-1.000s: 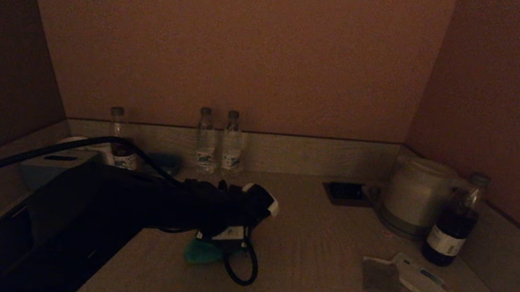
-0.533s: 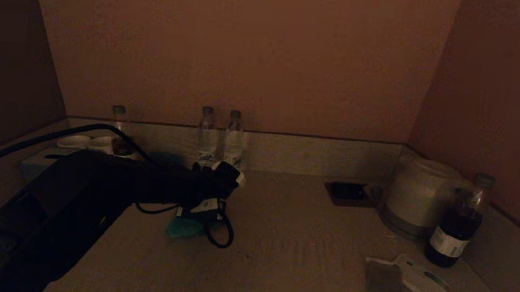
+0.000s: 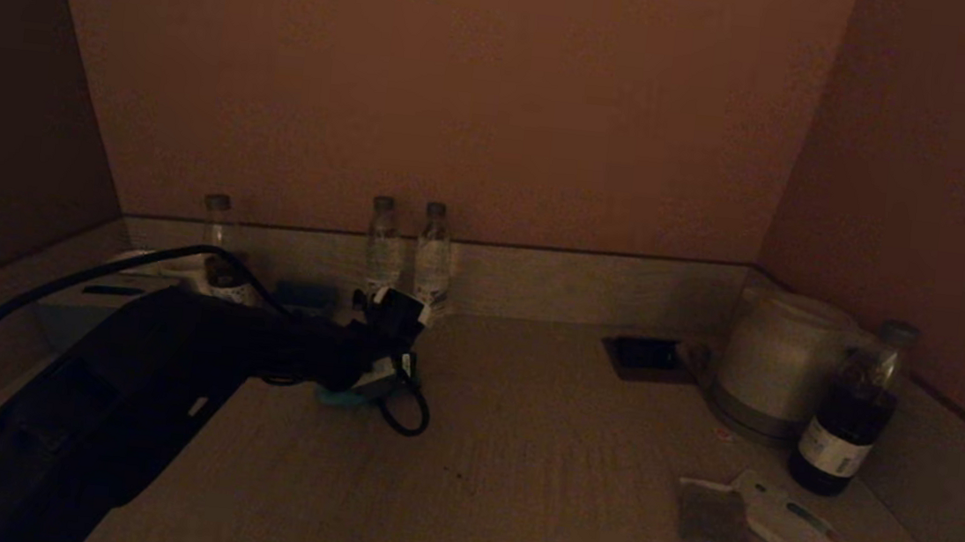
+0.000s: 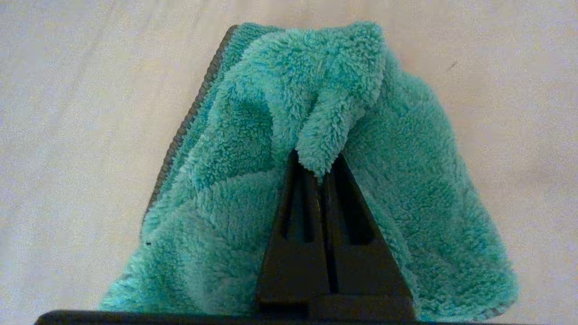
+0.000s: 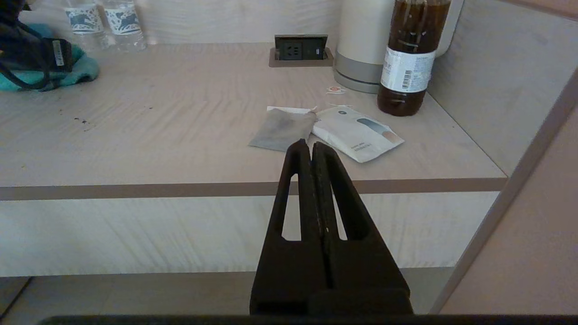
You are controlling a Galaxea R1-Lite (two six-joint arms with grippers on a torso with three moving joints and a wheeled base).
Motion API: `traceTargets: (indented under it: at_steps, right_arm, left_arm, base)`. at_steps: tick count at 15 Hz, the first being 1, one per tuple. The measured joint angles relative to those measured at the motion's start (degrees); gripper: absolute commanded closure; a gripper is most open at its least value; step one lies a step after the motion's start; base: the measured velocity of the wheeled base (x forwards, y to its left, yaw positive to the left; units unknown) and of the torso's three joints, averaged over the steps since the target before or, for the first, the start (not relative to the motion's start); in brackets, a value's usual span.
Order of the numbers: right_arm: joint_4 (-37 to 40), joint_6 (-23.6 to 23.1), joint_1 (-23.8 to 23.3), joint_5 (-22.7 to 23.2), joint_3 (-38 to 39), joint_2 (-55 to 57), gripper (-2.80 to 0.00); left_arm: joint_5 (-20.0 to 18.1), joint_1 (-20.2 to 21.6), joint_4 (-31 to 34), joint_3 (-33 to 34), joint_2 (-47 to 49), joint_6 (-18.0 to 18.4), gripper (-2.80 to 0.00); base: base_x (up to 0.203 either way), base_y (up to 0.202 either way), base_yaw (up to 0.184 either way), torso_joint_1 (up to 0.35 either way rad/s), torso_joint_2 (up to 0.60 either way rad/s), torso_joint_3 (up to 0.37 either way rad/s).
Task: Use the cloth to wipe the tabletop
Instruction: Sweep the stains on the table
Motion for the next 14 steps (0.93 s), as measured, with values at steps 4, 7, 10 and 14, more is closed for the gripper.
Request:
traceTargets:
  at_steps: [4, 7, 10, 14]
  right_arm:
    - [0.0, 0.0, 0.0, 0.0, 0.0, 0.0, 0.0]
    - [0.0, 0.0, 0.0, 0.0, 0.0, 0.0, 0.0]
    - [0.0, 0.0, 0.0, 0.0, 0.0, 0.0, 0.0]
    - [0.0, 0.0, 0.0, 0.0, 0.0, 0.0, 0.0]
  left_arm:
    - [-0.8, -5.3, -1.6, 0.1, 0.0, 0.5, 0.0]
    - [-0.8, -9.1, -1.0, 0.4, -1.2, 0.3, 0.0]
    - [-0.8, -12.5, 0.4, 0.9, -2.8, -0.3, 0.0]
    - [-0.3, -16.0, 5.0, 2.8, -5.2, -4.2, 0.0]
  base:
    - [0.0, 0.0, 0.0, 0.0, 0.0, 0.0]
    - [0.0, 0.0, 0.0, 0.0, 0.0, 0.0]
    - [0.0, 0.0, 0.0, 0.0, 0.0, 0.0]
    - [0.0, 0.0, 0.0, 0.0, 0.0, 0.0]
